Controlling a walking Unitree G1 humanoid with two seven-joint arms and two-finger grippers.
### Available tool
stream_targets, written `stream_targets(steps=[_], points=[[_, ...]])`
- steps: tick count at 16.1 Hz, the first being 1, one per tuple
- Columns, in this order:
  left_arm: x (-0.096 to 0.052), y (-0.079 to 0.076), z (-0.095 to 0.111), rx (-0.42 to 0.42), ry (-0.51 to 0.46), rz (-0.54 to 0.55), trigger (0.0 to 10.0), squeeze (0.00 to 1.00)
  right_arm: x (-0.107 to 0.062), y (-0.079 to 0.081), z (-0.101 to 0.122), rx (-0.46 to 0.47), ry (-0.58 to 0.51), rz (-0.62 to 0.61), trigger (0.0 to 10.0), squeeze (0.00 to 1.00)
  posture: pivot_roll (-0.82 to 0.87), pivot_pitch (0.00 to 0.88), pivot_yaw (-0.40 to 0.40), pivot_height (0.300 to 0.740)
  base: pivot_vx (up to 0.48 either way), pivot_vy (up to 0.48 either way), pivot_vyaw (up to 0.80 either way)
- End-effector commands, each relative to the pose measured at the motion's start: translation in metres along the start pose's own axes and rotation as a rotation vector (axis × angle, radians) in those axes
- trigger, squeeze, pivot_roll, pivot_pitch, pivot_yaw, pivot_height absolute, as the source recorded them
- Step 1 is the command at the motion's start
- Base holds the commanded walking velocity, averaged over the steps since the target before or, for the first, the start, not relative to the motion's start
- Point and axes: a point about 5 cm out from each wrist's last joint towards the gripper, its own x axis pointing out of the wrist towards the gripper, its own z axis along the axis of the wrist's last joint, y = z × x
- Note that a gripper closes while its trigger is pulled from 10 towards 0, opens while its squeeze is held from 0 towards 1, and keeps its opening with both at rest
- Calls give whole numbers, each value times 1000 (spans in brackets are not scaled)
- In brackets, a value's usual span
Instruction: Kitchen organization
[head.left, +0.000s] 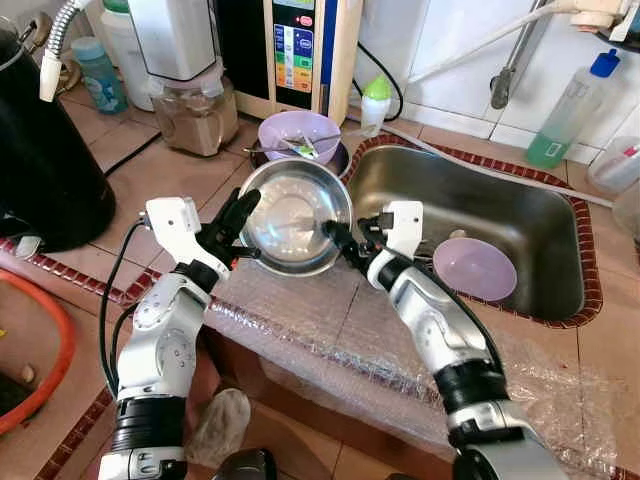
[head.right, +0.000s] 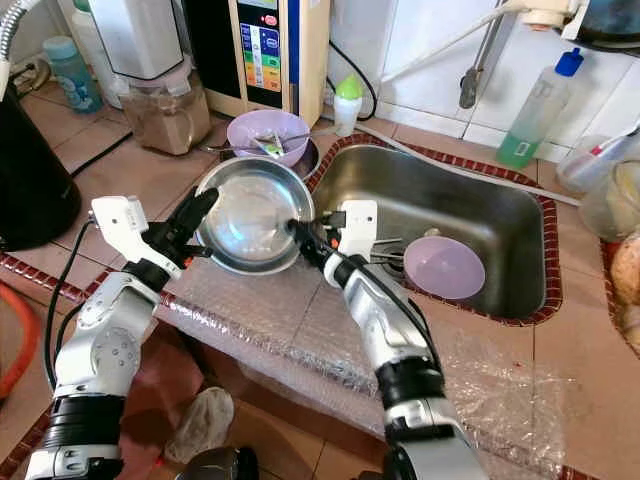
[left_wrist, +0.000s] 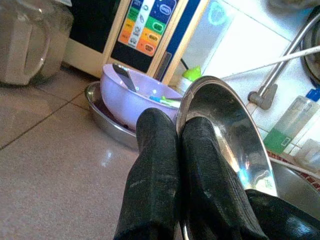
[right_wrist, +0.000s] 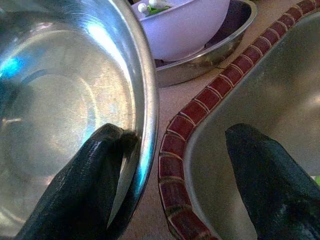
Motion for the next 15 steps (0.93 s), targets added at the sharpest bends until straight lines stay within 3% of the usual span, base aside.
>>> stream_targets(steps=[1,3,6,12,15], points=[[0,-6,8,-5,-39,-46,0,0,2,-4,-1,54,-6,-18,0,0,-16,32,-13,740,0,0,0],[-4,-7,9,-14,-39,-59,0,0,6,0,-2,116,-20,0,0,0,-3,40,-15,740,0,0,0],[-6,-8,10,-13,-39,-60,0,0,9,8,5,318,-67,124,0,0,9,44,-15,740,0,0,0],[-4,-10,9,-27,-40,-67,0,0,2,6,4,337,-18,241,0,0,3,46,-16,740,0,0,0],[-2,-9,6,-25,-36,-62,0,0,-4,3,2,229,20,274,0,0,-11,36,-17,740,0,0,0]])
